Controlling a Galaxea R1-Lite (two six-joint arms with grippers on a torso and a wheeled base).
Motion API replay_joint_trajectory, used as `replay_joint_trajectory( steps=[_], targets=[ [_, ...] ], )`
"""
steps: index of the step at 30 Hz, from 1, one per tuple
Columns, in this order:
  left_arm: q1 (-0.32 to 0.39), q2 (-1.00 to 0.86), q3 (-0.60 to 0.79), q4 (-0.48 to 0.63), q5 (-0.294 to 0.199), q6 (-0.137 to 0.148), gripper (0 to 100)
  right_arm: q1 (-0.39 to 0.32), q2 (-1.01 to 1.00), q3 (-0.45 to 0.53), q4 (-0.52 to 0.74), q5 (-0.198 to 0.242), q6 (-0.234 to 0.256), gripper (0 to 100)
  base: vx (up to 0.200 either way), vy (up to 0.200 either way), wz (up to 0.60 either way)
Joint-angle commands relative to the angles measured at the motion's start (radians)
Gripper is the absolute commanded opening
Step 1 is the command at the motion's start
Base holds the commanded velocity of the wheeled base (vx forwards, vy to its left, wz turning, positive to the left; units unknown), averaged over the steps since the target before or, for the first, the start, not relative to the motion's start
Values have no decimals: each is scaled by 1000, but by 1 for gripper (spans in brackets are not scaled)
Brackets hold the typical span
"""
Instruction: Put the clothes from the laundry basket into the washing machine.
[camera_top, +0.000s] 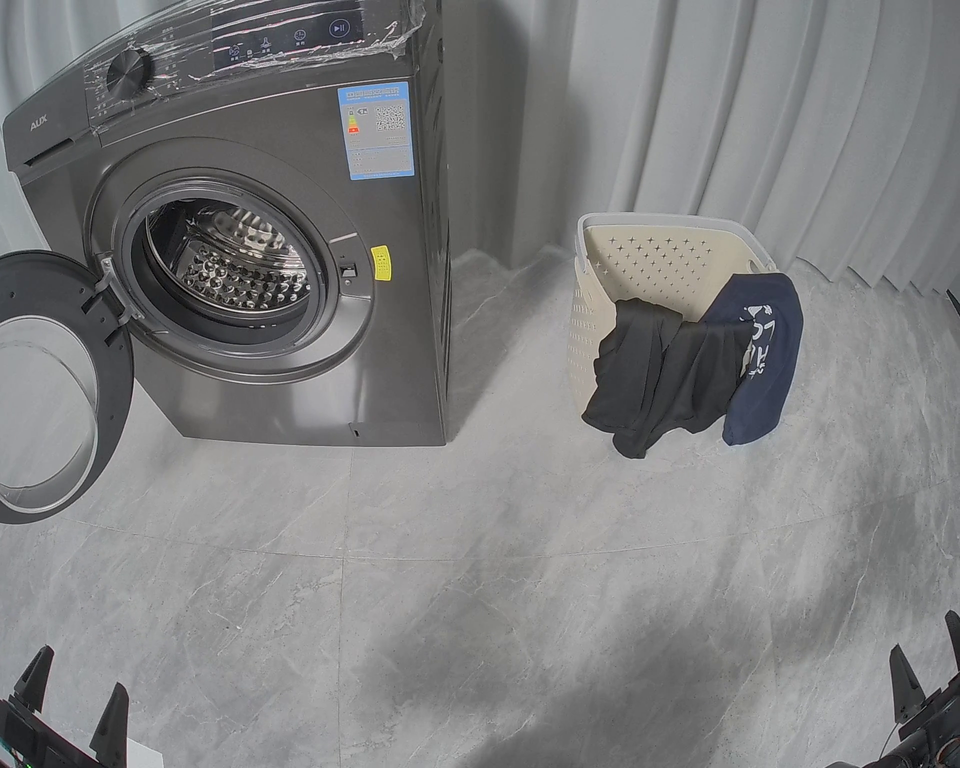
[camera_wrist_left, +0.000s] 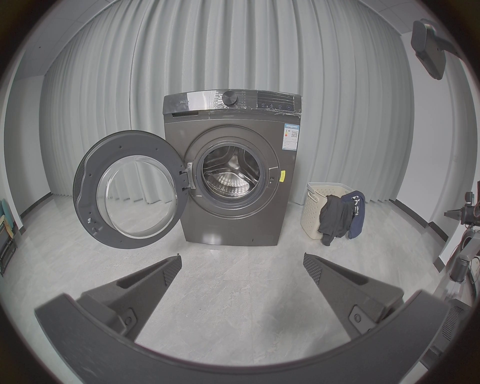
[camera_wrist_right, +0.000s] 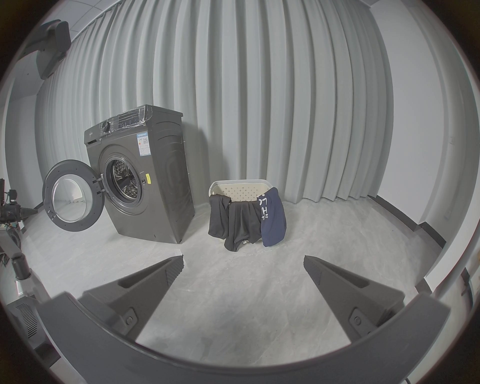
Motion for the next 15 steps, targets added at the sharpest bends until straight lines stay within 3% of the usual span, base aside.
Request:
replay_joint_trajectory(
  steps=[1,11,15],
  targets=[
    [0,-12,13,0,0,-1,100,0,-14,18,0,0,0,100,0,-200,0],
    [0,-12,13,0,0,0,100,0,-14,18,0,0,0,100,0,-20,0],
    [0,-12,13,0,0,-1,100,0,-14,18,0,0,0,100,200,0,0]
  ],
)
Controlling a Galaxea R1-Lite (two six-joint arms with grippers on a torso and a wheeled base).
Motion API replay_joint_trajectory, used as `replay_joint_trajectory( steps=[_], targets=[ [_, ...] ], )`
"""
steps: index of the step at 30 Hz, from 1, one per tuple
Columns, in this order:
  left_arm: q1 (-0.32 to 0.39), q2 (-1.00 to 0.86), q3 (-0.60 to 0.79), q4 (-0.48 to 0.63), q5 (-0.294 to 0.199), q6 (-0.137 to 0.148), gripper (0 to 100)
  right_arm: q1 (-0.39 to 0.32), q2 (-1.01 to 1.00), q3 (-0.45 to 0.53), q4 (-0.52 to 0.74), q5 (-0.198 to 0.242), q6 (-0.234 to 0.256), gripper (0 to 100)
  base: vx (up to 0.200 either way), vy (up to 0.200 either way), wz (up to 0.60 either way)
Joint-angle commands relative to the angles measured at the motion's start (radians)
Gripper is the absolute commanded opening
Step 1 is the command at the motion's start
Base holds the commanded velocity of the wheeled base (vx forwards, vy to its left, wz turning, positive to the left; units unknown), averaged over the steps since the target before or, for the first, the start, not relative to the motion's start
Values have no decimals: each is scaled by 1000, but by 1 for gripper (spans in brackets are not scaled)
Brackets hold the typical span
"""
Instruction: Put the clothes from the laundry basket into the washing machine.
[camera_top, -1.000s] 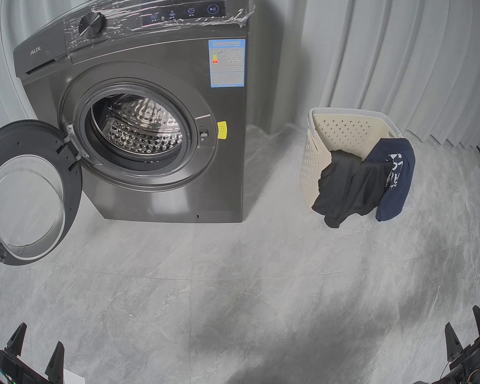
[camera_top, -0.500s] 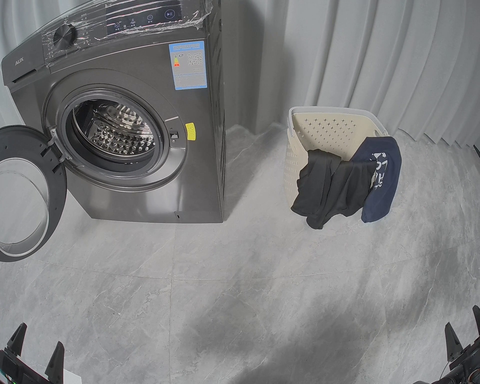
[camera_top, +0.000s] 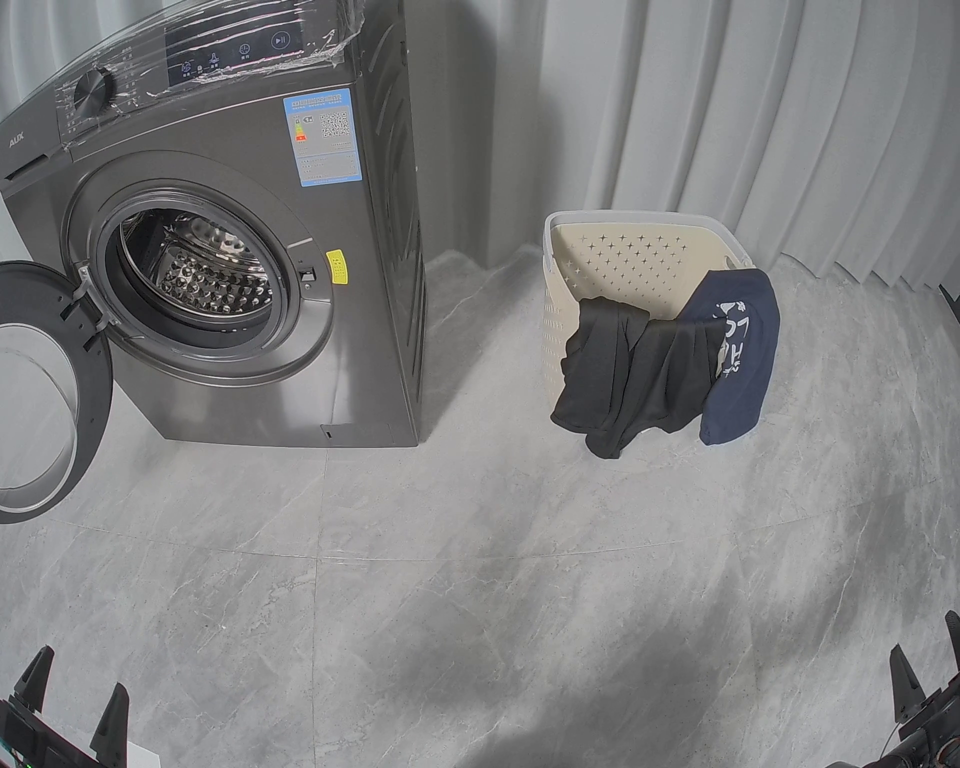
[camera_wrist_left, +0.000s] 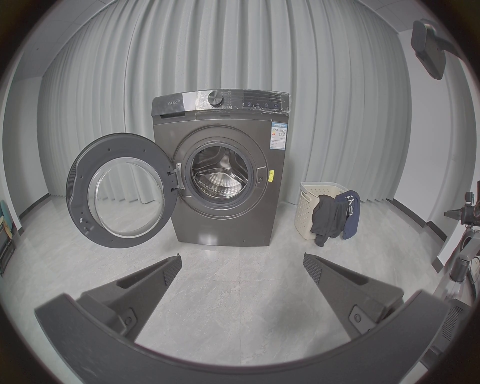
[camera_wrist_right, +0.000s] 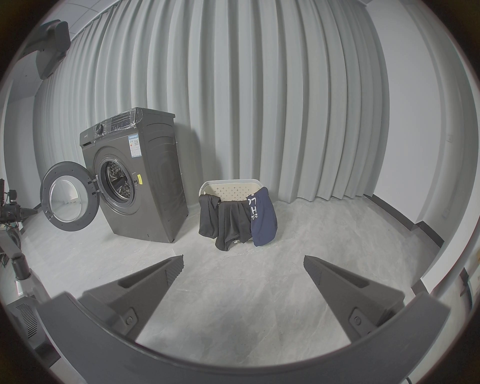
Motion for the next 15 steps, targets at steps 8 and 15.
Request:
replay_joint_trajectory(
  steps=[8,15],
  targets=[
    [0,-12,13,0,1,-1,100,0,-15,18,0,0,0,100,200,0,0],
    [0,-12,13,0,1,-1,100,0,-15,18,0,0,0,100,171,0,0]
  ],
)
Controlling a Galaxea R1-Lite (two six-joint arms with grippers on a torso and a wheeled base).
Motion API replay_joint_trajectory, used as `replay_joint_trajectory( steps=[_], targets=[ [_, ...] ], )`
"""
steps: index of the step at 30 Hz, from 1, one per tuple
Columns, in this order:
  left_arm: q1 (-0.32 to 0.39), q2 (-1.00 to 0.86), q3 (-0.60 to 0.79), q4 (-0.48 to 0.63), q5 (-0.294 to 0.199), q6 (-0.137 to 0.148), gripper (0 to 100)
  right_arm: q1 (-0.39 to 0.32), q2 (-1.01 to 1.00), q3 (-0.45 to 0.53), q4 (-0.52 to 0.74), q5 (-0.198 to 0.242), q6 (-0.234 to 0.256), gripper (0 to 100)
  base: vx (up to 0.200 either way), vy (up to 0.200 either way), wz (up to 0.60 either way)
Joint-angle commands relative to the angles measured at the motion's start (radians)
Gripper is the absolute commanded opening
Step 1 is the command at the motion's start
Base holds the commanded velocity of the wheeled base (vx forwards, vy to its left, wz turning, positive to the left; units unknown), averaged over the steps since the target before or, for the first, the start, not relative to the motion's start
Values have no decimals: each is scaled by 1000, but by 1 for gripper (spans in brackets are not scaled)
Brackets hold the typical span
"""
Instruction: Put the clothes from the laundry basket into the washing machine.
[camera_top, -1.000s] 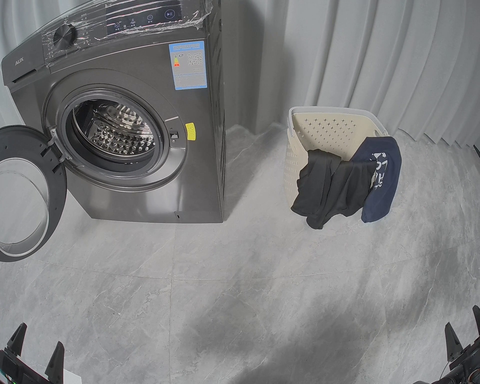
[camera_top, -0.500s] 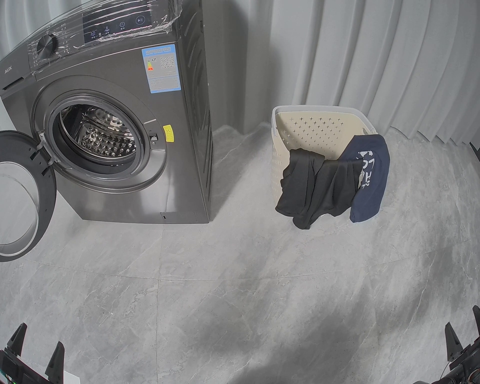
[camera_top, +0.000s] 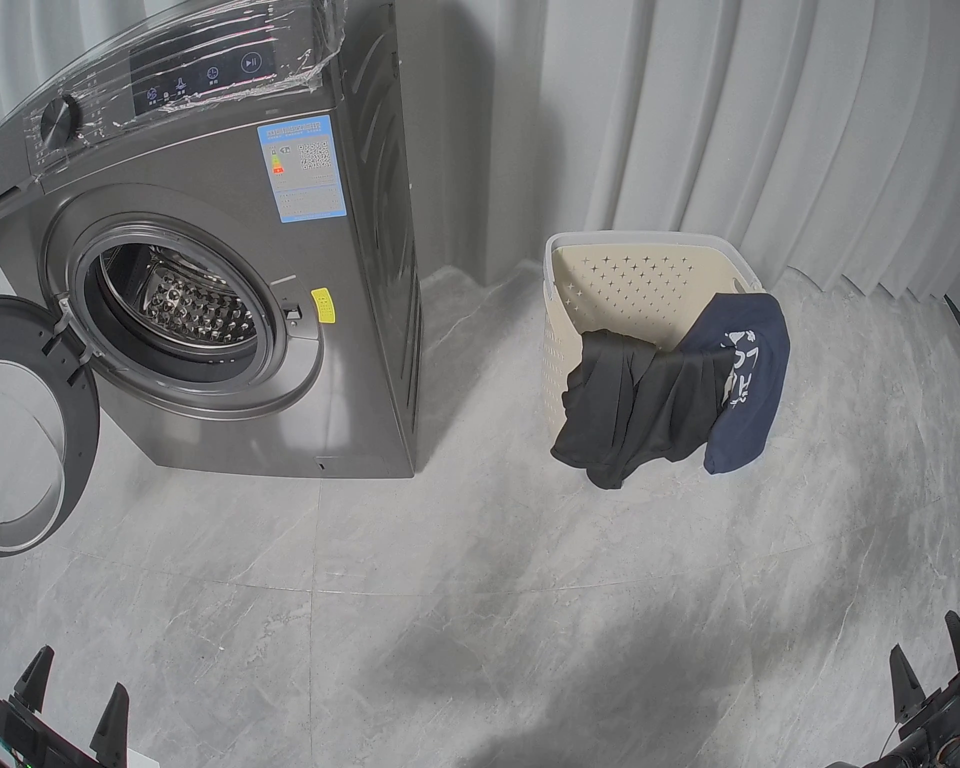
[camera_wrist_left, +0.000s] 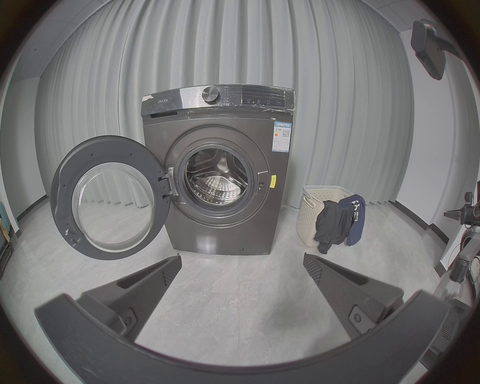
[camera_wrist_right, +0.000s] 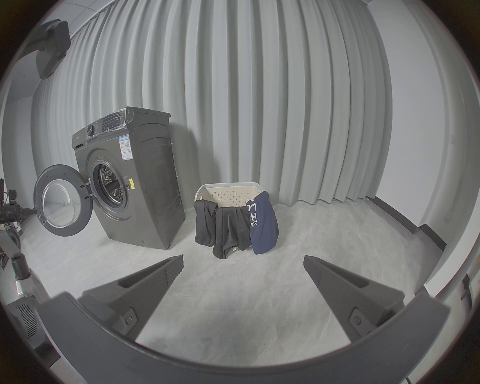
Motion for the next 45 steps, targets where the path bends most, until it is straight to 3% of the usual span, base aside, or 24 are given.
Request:
replay_joint_trajectory(
  steps=[1,5,17,29,45],
  targets=[
    [0,-12,13,0,0,-4,100,0,-15,18,0,0,0,100,0,0,0],
    [0,-12,13,0,0,-4,100,0,-15,18,0,0,0,100,0,0,0],
    [0,-12,13,0,0,-2,100,0,-15,18,0,0,0,100,0,-200,0],
    [0,-12,13,0,0,-4,100,0,-15,18,0,0,0,100,0,0,0],
    [0,-12,13,0,0,-4,100,0,-15,18,0,0,0,100,0,-188,0]
  ],
)
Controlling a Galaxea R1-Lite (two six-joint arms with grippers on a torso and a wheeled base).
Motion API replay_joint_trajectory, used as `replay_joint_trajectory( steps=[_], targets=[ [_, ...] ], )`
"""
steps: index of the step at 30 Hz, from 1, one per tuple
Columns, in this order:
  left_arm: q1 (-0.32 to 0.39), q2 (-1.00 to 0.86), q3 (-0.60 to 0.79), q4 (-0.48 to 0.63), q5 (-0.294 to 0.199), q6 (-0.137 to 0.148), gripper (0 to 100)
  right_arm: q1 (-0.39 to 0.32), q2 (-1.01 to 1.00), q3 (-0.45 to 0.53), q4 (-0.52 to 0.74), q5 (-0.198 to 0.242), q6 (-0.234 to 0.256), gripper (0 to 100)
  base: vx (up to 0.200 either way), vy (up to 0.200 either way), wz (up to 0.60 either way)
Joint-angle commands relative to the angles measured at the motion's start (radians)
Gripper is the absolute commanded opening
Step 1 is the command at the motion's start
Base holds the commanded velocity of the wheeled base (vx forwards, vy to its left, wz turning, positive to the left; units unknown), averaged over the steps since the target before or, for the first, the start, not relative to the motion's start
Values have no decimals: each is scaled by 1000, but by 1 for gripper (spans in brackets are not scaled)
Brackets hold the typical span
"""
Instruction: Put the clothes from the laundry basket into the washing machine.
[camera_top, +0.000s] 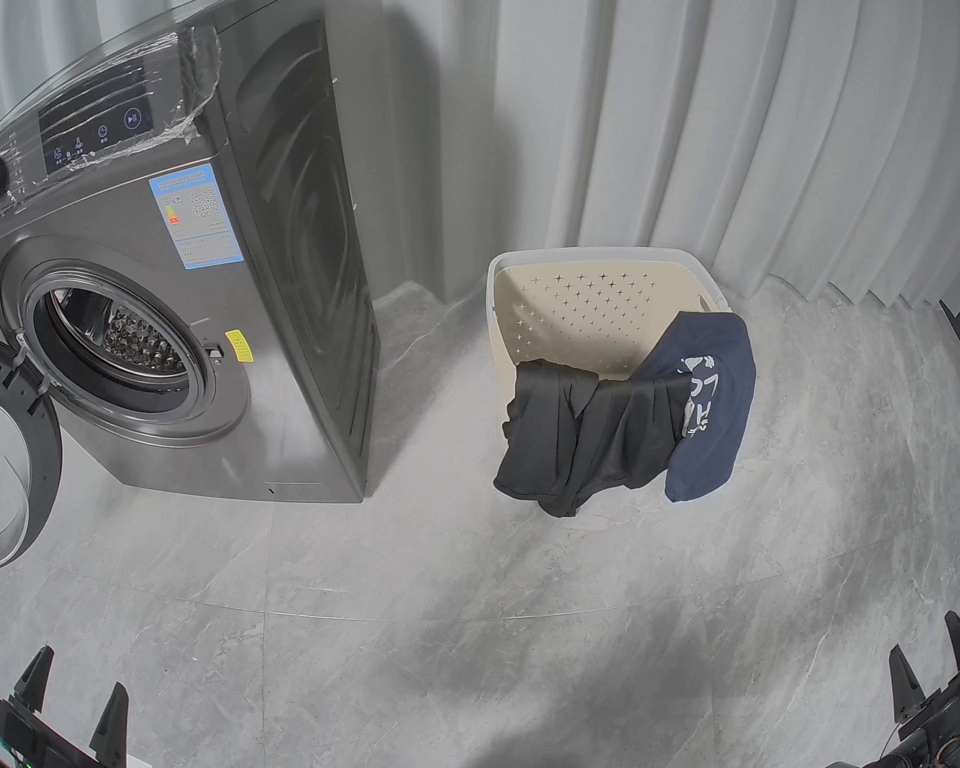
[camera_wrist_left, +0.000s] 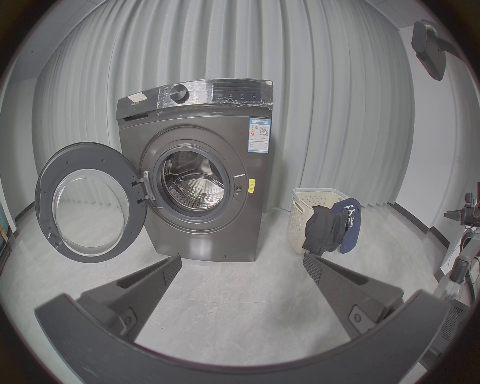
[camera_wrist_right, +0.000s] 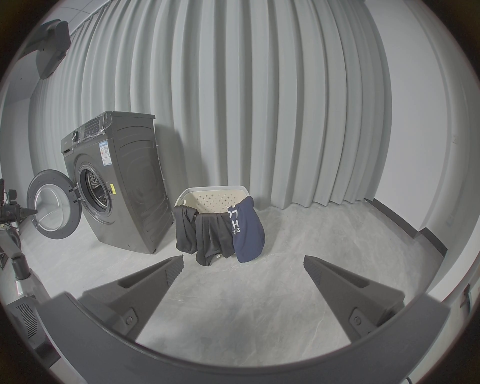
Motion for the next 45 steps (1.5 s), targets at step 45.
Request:
replay_joint_trajectory(
  steps=[45],
  targets=[
    [0,-12,13,0,3,-3,100,0,-16,18,0,0,0,100,53,-44,0]
  ],
)
